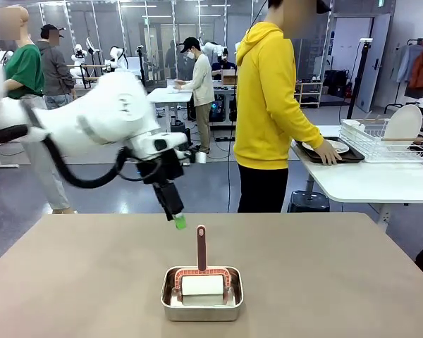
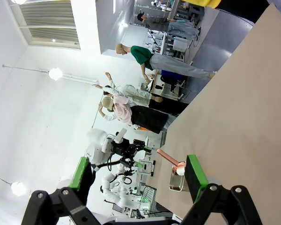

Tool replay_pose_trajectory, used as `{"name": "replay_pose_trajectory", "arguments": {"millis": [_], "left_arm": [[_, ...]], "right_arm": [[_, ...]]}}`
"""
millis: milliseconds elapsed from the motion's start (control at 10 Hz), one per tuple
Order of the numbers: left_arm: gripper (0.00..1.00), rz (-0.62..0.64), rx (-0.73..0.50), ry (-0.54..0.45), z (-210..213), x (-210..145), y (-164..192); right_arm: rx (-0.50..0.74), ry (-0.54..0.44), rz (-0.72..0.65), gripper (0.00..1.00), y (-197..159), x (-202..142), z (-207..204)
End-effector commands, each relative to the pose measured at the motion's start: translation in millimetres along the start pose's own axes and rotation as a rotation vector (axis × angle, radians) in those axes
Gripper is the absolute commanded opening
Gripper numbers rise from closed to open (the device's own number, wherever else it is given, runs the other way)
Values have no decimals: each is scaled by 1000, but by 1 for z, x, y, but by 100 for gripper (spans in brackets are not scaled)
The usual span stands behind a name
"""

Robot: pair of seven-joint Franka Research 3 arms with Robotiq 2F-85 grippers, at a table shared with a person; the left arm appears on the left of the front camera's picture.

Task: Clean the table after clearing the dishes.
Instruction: When the right (or left) Handle tray is removed, use the right hand (or left hand) to clean the right (or left) side of the table with the Lint Roller.

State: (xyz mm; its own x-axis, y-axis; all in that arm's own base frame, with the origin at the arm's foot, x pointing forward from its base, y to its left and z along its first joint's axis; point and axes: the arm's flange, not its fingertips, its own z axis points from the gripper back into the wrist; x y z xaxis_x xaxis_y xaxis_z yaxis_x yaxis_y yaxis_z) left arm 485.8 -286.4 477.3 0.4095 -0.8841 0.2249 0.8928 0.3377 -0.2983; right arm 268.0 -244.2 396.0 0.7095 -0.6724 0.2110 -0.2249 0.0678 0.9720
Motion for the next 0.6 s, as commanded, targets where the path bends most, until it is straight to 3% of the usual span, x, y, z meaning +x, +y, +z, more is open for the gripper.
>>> {"name": "replay_pose_trajectory", "arguments": {"millis": [0, 500], "left_arm": [[100, -93, 4, 202, 3, 52, 15], [100, -247, -92, 398, -30, 102, 30]], "right_arm": [[6, 5, 6, 100, 3, -3, 1], [6, 5, 6, 100, 3, -3, 1]]}}
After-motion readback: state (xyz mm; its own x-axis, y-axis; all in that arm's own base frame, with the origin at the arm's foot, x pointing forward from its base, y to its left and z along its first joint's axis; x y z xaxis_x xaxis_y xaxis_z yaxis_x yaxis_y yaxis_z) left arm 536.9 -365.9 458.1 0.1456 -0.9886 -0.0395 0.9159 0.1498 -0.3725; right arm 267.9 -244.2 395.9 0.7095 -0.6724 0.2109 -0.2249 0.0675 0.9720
